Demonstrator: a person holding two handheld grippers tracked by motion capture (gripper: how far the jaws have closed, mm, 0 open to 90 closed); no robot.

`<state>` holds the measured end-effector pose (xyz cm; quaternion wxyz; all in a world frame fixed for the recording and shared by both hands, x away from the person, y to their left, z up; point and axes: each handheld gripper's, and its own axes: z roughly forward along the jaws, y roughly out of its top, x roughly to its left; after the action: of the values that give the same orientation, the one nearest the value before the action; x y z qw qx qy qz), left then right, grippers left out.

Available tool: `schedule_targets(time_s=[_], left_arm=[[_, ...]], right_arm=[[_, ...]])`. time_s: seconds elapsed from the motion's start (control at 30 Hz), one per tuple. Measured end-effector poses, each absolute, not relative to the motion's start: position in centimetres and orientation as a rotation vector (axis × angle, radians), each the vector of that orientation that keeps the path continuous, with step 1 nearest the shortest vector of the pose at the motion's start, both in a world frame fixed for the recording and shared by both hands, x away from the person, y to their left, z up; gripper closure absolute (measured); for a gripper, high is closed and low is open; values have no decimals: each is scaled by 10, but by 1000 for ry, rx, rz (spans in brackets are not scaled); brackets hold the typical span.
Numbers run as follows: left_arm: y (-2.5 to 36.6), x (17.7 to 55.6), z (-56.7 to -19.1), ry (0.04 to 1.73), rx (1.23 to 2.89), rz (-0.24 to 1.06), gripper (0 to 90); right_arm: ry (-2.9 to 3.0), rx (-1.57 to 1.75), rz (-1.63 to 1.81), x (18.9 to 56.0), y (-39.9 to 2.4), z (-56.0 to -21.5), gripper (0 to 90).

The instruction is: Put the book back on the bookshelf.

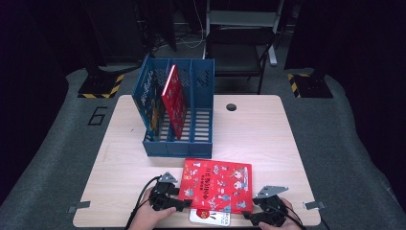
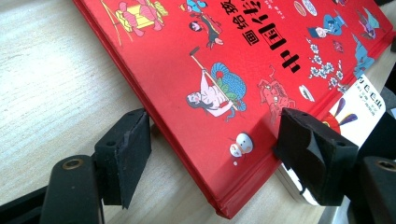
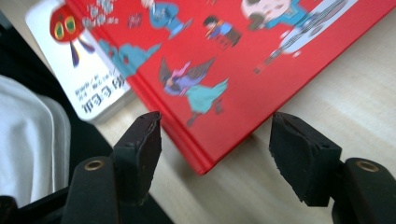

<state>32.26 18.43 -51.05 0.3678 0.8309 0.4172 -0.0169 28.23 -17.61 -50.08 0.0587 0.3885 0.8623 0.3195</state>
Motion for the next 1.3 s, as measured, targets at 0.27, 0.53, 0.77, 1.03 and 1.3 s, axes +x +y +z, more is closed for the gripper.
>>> schedule_targets(time_s=[0.27, 0.53, 0.77, 1.03, 1.3], left_arm=[[185, 323, -511, 1060, 2136, -42, 261], [185, 323, -511, 1085, 2116, -47, 262], [185, 325, -509, 1123, 2090, -58, 270], [192, 324, -499, 1151, 2018, -35, 347], [192, 322, -494, 1161, 1995, -30, 361]], right_arm=[[2600, 1086, 790, 271, -161, -501, 386], [2619, 1092, 811, 273, -163, -501, 399], [2608, 1094, 823, 275, -162, -502, 402], [2628, 1104, 847, 277, -162, -505, 407], [2627, 1111, 859, 278, -162, -505, 407]])
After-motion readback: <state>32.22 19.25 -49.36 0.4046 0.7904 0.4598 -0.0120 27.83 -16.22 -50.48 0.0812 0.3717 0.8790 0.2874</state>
